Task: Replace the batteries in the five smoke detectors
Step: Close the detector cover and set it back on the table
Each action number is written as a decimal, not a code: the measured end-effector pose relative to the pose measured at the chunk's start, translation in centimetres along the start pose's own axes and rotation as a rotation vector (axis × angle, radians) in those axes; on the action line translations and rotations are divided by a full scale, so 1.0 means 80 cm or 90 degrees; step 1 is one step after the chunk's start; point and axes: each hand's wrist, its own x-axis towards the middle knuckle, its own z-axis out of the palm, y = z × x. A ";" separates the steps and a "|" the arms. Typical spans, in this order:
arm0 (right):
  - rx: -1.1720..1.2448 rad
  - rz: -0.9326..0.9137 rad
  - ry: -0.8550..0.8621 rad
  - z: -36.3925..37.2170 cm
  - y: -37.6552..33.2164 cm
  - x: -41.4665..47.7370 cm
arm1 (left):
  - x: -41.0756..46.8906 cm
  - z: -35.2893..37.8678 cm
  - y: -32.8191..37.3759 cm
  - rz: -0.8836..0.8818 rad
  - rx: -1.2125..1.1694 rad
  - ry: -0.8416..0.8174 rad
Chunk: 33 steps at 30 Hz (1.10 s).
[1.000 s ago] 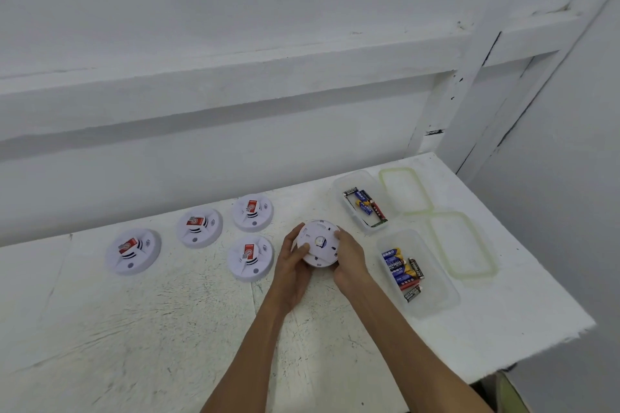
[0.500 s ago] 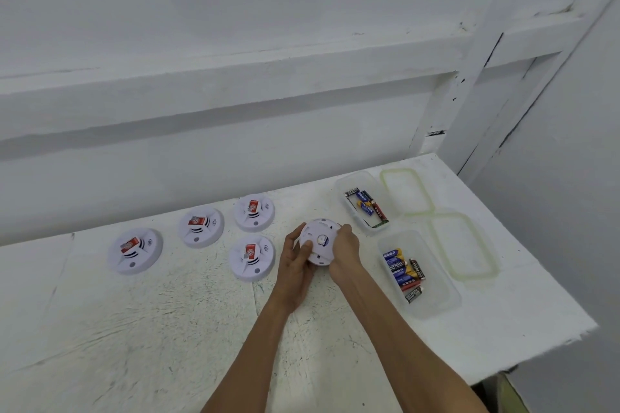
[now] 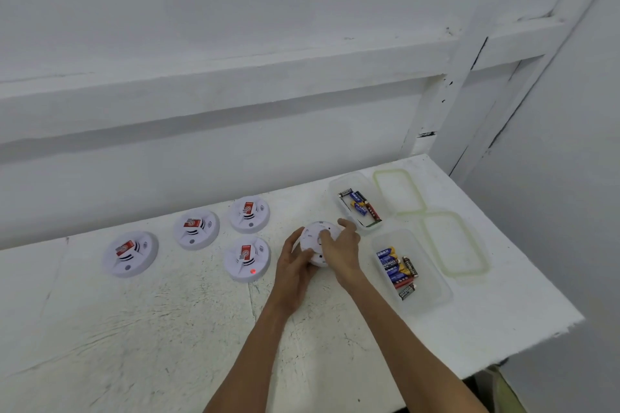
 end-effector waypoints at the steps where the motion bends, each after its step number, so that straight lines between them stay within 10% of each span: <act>1: -0.036 -0.036 -0.013 -0.003 0.005 0.001 | -0.001 0.001 0.000 -0.004 -0.001 0.000; 9: -0.223 -0.338 -0.183 -0.021 0.042 -0.003 | -0.005 0.006 0.008 -0.019 -0.047 0.019; 18: -0.353 -0.471 -0.135 -0.041 0.057 0.018 | -0.002 0.006 0.011 -0.042 -0.046 0.065; 33: -0.165 -0.298 -0.113 -0.042 0.032 0.010 | 0.000 -0.003 0.001 -0.004 -0.001 -0.007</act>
